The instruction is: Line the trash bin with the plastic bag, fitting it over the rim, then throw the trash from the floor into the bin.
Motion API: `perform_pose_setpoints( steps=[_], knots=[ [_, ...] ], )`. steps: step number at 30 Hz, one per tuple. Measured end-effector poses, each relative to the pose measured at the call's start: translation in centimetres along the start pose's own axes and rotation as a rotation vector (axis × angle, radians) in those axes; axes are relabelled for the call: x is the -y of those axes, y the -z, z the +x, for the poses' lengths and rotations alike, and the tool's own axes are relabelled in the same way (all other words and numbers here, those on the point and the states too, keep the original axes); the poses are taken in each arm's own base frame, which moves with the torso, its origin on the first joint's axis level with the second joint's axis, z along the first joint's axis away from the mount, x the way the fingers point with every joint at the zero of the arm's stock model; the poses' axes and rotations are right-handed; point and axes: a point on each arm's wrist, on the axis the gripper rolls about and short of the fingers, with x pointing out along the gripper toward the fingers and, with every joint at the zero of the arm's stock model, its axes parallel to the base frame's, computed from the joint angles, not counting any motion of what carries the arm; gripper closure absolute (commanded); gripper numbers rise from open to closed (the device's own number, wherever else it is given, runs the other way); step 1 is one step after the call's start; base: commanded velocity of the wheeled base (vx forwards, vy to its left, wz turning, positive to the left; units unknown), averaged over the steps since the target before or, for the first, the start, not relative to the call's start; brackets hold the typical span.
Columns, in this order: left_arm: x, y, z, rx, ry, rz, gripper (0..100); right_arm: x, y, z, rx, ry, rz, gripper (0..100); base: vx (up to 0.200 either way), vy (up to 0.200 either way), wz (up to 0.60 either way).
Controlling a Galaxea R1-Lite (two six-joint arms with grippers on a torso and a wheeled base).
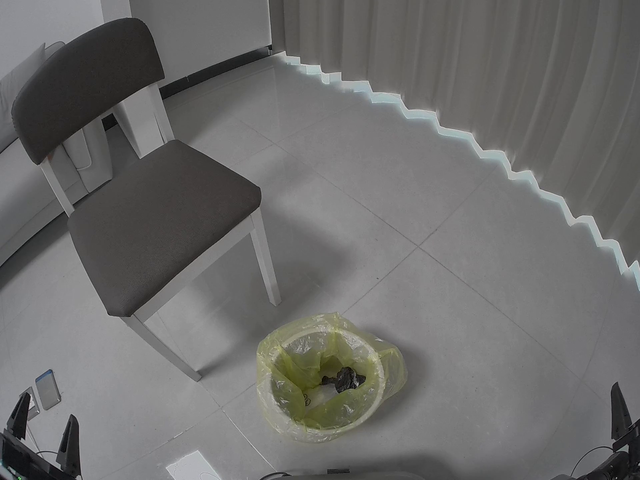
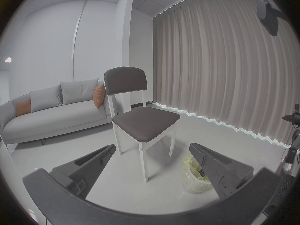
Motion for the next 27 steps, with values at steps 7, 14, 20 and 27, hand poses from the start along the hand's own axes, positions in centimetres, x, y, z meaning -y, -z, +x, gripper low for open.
perform_pose_setpoints(
  steps=[7,14,20,27],
  knots=[
    [0.0,-0.01,0.0,0.0,0.0,0.0,0,-0.15,-0.32,-0.01,0.03,-0.065,-0.011,0,0.0,0.0,0.0],
    [0.0,-0.01,0.01,0.0,0.0,0.0,0,-0.18,0.13,-0.01,-0.018,-0.082,0.076,0,0.0,0.0,0.0],
    [0.0,-0.01,0.01,-0.001,0.001,0.003,0,-0.35,0.1,-0.02,-0.023,-0.154,0.144,0,0.0,0.0,0.0],
    [0.0,-0.03,0.01,0.0,0.0,0.003,0,0.01,0.14,0.0,-0.015,0.004,-0.022,0,0.0,0.0,0.0]
  ],
)
